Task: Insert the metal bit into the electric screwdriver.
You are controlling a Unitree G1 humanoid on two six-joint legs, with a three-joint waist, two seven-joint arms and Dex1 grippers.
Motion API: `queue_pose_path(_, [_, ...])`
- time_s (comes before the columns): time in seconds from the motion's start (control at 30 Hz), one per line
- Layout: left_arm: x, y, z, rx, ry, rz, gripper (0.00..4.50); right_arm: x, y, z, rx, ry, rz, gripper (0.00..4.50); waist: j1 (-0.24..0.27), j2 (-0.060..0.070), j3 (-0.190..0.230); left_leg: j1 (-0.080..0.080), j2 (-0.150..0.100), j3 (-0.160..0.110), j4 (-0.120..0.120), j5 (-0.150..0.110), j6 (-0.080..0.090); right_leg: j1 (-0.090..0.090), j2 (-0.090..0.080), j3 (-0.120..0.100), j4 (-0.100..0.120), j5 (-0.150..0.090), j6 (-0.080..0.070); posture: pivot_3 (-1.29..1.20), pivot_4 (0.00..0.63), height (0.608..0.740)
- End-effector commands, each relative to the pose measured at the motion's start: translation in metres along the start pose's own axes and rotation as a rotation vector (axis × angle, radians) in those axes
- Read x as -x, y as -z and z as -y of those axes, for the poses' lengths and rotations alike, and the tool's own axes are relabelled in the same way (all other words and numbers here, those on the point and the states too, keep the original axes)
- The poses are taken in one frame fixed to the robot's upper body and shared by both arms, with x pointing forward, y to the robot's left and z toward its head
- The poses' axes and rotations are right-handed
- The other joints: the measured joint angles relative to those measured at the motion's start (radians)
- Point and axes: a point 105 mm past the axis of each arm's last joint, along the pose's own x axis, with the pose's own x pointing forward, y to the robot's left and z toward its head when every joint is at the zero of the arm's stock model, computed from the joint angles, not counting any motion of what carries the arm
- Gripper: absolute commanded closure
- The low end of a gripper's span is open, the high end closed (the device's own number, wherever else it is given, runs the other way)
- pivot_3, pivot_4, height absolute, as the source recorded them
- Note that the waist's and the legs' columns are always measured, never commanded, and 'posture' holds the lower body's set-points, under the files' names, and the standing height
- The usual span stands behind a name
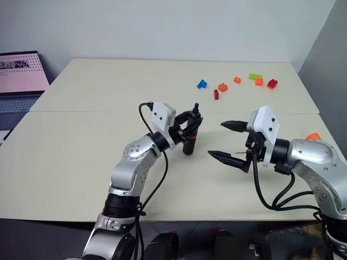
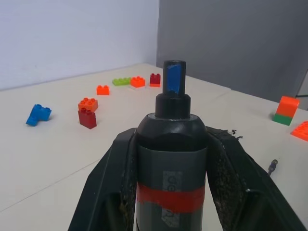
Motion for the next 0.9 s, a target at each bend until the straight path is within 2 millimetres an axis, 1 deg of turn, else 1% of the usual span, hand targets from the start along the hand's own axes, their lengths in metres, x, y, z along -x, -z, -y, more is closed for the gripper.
queue_pose_path(0.03, [0.011,0.003,0.003,-0.016,-0.014,0.001,2.84,0.002,-0.007,-0.001,0.042,-0.022,0.000,0.00,-0.002,0.000,0.000,0.000,0.000,0.000,0.000,0.000,0.000,0.000,0.000,0.000,0.000,0.000,0.000,0.00,0.150,0.740])
queue_pose_path(0.13, [0.021,0.005,0.000,-0.016,-0.039,-0.005,2.84,0.003,-0.005,0.000,0.042,-0.025,-0.013,0.00,-0.003,0.000,0.000,0.002,0.001,0.001,0.000,0.000,0.000,0.001,0.001,0.000,0.000,0.000,0.000,0.00,0.150,0.740])
queue_pose_path(0.27, [0.029,0.005,0.000,-0.023,-0.055,-0.007,2.84,0.005,-0.002,0.002,0.046,-0.024,-0.035,0.00,-0.003,0.000,0.000,0.006,0.001,0.001,-0.001,0.000,0.000,0.006,0.001,-0.001,0.000,0.000,0.000,0.00,0.150,0.740])
queue_pose_path(0.37, [0.035,0.005,-0.003,-0.017,-0.069,-0.010,2.84,0.007,0.003,0.004,0.055,-0.023,-0.064,0.00,-0.003,0.000,0.000,0.006,0.001,0.001,-0.001,0.000,0.000,0.006,0.001,-0.001,-0.001,0.000,0.000,0.00,0.150,0.740])
queue_pose_path(0.6, [0.043,0.007,-0.005,-0.012,-0.084,-0.010,2.85,0.013,0.013,0.016,0.081,-0.006,-0.131,0.00,-0.003,0.000,-0.001,0.006,0.000,0.002,-0.001,0.000,0.000,0.006,0.001,0.000,-0.001,0.000,0.000,0.00,0.150,0.740])
queue_pose_path(0.7, [0.045,0.007,-0.004,-0.016,-0.084,-0.004,2.85,0.017,0.020,0.027,0.107,0.017,-0.189,0.00,-0.004,0.000,-0.001,0.006,0.001,0.002,-0.001,0.000,0.000,0.006,0.001,-0.001,-0.001,0.000,0.000,0.00,0.150,0.740])
queue_pose_path(0.8, [0.046,0.006,0.004,-0.026,-0.058,0.015,2.85,0.027,0.038,0.045,0.164,0.004,-0.335,0.00,-0.004,0.000,-0.001,0.007,0.001,0.003,-0.001,0.000,0.000,0.006,0.001,0.000,-0.001,0.000,0.000,0.00,0.150,0.740])
queue_pose_path(0.9, [0.044,0.007,0.007,-0.029,-0.055,0.017,2.85,0.036,0.057,0.066,0.242,-0.006,-0.499,0.00,-0.004,0.001,-0.001,0.007,0.001,0.004,-0.001,0.000,0.000,0.007,0.001,0.000,-0.001,0.000,0.000,0.00,0.150,0.740])
